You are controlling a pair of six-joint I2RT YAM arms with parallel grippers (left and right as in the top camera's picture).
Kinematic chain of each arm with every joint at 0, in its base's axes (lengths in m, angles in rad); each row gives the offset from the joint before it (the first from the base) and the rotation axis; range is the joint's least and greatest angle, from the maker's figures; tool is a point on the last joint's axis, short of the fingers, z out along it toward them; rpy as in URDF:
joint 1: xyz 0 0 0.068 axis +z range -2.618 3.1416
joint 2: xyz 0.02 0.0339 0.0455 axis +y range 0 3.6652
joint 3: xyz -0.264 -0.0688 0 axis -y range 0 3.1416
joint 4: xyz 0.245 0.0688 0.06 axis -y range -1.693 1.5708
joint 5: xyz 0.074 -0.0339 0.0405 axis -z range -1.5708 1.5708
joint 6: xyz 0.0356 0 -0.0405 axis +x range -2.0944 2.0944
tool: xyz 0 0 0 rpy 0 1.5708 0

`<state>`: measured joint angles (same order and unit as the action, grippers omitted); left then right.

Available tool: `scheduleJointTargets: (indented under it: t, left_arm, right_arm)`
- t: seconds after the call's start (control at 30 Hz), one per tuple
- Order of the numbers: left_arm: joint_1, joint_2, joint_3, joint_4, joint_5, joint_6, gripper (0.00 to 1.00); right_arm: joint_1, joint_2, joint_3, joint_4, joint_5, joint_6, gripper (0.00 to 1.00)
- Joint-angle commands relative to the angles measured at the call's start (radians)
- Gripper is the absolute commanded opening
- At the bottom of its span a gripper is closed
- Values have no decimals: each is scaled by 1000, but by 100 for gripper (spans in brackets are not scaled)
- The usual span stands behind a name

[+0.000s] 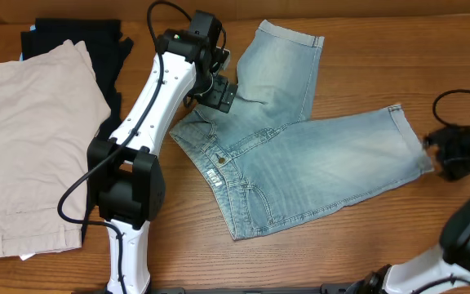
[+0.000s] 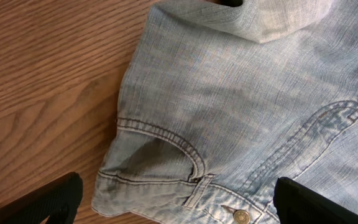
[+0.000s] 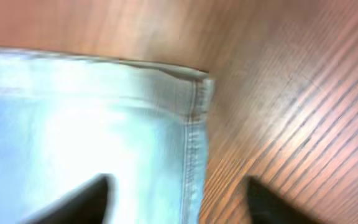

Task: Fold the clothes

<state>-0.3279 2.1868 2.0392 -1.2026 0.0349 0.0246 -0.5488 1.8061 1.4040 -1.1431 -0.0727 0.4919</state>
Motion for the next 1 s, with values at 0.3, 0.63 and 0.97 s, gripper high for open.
scheduleJointTargets:
  t: [0.3, 0.63, 0.97]
  left_arm:
    - [-6, 1, -7, 14, 18, -10, 100]
    - [-6, 1, -7, 18, 17, -10, 100]
    - [-6, 1, -7, 10, 18, -26, 100]
  right_arm:
    - [279, -37, 102, 320, -232, -261, 100]
    - [633, 98, 102, 713, 153, -252, 100]
    - [666, 339, 102, 946, 93, -168, 100]
